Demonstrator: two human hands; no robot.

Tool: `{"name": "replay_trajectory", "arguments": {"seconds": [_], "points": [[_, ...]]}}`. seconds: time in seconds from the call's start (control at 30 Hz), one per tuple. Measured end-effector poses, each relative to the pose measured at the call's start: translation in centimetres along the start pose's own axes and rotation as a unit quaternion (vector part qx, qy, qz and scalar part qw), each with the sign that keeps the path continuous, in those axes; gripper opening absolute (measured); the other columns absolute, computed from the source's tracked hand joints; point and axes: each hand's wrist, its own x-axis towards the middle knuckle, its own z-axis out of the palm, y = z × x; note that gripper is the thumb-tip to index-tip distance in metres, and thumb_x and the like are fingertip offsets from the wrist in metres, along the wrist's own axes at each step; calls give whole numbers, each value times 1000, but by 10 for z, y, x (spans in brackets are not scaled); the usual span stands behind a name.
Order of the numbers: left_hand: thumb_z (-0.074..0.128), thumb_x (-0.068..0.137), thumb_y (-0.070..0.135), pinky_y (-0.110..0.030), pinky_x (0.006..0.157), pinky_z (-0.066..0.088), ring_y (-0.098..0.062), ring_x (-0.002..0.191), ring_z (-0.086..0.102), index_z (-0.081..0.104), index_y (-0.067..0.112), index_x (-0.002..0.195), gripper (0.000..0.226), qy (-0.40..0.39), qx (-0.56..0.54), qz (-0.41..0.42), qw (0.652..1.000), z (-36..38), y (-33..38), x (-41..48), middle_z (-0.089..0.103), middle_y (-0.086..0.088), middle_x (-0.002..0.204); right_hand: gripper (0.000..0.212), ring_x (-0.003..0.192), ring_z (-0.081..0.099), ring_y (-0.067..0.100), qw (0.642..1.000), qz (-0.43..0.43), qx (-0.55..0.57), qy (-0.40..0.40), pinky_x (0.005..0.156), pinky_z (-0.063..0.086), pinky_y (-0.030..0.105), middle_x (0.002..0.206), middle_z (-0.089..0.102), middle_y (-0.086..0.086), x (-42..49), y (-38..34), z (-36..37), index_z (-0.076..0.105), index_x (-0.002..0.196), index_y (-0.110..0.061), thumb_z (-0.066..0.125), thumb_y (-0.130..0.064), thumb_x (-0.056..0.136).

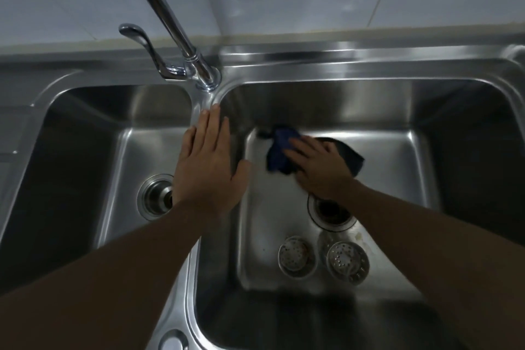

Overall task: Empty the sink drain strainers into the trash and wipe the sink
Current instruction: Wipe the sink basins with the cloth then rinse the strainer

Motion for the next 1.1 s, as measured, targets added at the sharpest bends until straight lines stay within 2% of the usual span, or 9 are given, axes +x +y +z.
{"name": "replay_trajectory", "arguments": {"seconds": [0.1,0.23,0.3,0.53,0.7,0.83,0.93,1.0,1.1], "points": [[21,84,54,-43,126,5,-24,156,-4,18,5,158,89,6,11,1,1000,1,0,1,-1,-12,168,61,140,38,35,992,128,5,16,100,36,51,152,45,6,-36,47,-5,51,145,-21,66,-28,86],[24,83,54,-44,125,8,-27,156,2,22,3,157,90,11,15,1,1000,3,-1,1,3,-13,168,59,137,36,35,957,288,-8,11,101,34,55,151,42,10,-95,80,-4,45,145,-23,58,-36,89],[24,83,55,-44,125,8,-27,156,3,22,3,157,91,15,19,2,1000,4,-1,1,3,-13,168,58,134,37,35,948,319,-13,12,100,35,54,148,44,11,-123,80,-2,45,145,-24,55,-38,89],[24,83,55,-46,125,10,-30,155,6,25,0,155,91,21,13,7,1000,5,1,-1,7,-15,167,45,108,51,33,961,275,-21,-14,88,43,48,117,58,12,-192,41,7,57,111,-19,53,-45,76],[22,82,57,-46,125,10,-29,156,4,25,1,156,92,17,15,7,1000,5,2,0,6,-14,168,52,104,49,28,967,253,-12,-36,87,37,44,112,54,7,-197,39,-6,56,107,-22,45,-57,69],[23,82,57,-46,125,9,-29,156,3,25,2,156,93,15,13,5,1000,4,3,1,5,-14,168,48,104,48,26,974,215,37,64,87,28,41,108,50,2,-183,39,-17,56,100,-23,56,-56,65],[21,80,58,-44,126,7,-27,156,1,23,3,157,94,9,18,-3,1000,3,4,2,2,-12,168,36,100,48,23,973,161,112,123,85,29,38,101,53,-2,-158,16,-20,59,98,-25,62,-51,73],[19,79,59,-44,126,7,-26,156,-1,22,4,157,95,6,18,-5,1000,2,4,1,1,-11,169,26,89,49,17,977,92,179,72,84,32,37,85,55,-12,-136,-7,-20,59,87,-31,63,-56,81],[19,79,58,-44,126,7,-26,156,0,23,4,157,95,10,14,-5,1000,2,4,0,2,-11,169,42,87,44,9,974,19,213,-78,90,33,36,72,50,-19,-111,-34,-14,65,91,-38,53,-77,82]]}}
